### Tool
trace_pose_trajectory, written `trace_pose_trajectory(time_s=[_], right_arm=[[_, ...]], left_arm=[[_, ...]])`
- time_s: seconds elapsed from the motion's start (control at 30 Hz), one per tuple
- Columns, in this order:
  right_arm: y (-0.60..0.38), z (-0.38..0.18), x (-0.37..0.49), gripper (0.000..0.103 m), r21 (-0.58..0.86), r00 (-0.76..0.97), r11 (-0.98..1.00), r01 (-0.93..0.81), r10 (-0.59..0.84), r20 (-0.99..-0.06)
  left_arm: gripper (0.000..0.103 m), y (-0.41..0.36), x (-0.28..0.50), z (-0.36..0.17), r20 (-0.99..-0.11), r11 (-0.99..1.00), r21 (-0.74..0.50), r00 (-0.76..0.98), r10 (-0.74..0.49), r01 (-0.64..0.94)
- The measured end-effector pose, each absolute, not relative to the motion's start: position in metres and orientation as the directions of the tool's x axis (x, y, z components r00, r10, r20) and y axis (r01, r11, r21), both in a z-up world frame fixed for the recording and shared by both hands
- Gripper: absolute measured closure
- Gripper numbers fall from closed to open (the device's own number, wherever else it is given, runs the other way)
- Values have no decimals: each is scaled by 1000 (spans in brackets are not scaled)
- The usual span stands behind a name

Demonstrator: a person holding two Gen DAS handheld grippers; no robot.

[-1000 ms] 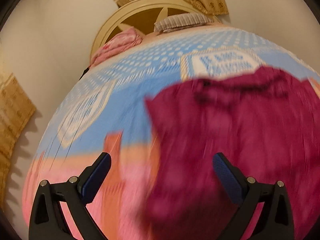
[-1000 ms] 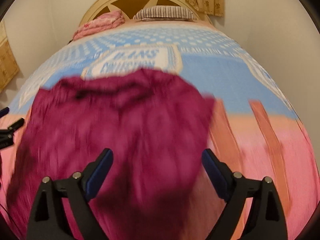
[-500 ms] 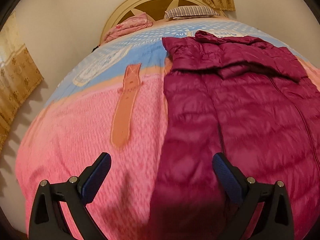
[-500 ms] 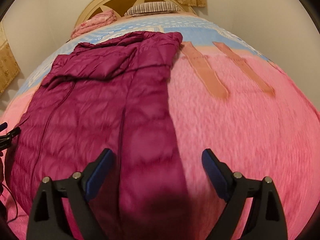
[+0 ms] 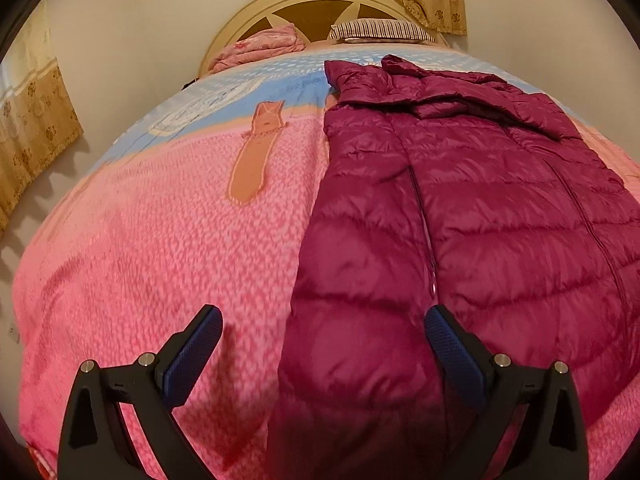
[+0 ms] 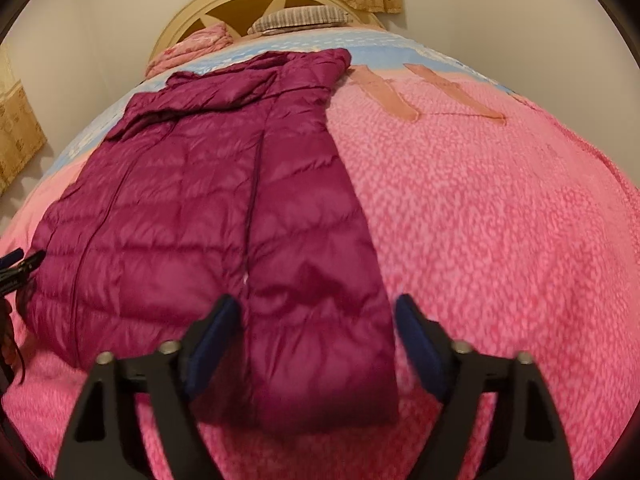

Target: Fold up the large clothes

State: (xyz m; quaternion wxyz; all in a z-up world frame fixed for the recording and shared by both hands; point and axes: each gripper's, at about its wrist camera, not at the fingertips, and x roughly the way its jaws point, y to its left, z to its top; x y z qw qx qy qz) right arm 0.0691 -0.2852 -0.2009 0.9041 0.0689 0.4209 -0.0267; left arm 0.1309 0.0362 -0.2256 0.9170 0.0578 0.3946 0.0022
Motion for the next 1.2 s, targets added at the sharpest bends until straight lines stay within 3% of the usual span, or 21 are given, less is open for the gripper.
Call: trace_pose_trajectory(time_s=[0.03, 0.07, 0.2, 0.23, 0.27, 0.37, 0.73, 1.07, 1.2], right_arm=[[-285, -201, 66, 44, 106, 642, 989, 101, 17, -766], [-285, -201, 64, 48, 114, 639, 989, 90, 30, -769], [-286, -202, 59, 87, 174, 623, 983, 63, 97, -777], [-285, -202, 58, 90, 177, 621, 983, 56, 105, -776], [-284, -202, 56, 92, 177, 624, 983, 47, 109, -773], [-281, -197, 50, 95, 192, 642, 981, 39, 123, -757], [-280, -131, 11, 96, 260, 749, 965, -36, 198, -632], [-266, -46, -44, 96, 221, 866, 970, -100, 194, -460], [-267, -30, -33, 97, 198, 904, 976, -91, 164, -395]], left_arm=[[4, 36, 128, -226, -723, 994, 101, 689, 41, 47], [13, 35, 126, -226, -725, 994, 91, 689, 23, 62], [51, 27, 120, -224, -731, 989, 53, 680, -55, 137], [58, 25, 118, -223, -728, 987, 61, 683, -57, 147], [75, 23, 117, -222, -726, 986, 64, 685, -62, 157], [93, 22, 112, -215, -714, 983, 61, 695, -79, 174], [99, 38, 65, -135, -569, 974, 27, 804, -171, 226], [100, 61, 8, -46, -427, 969, -28, 873, -235, 247], [100, 57, 32, -42, -419, 971, -23, 880, -225, 237]])
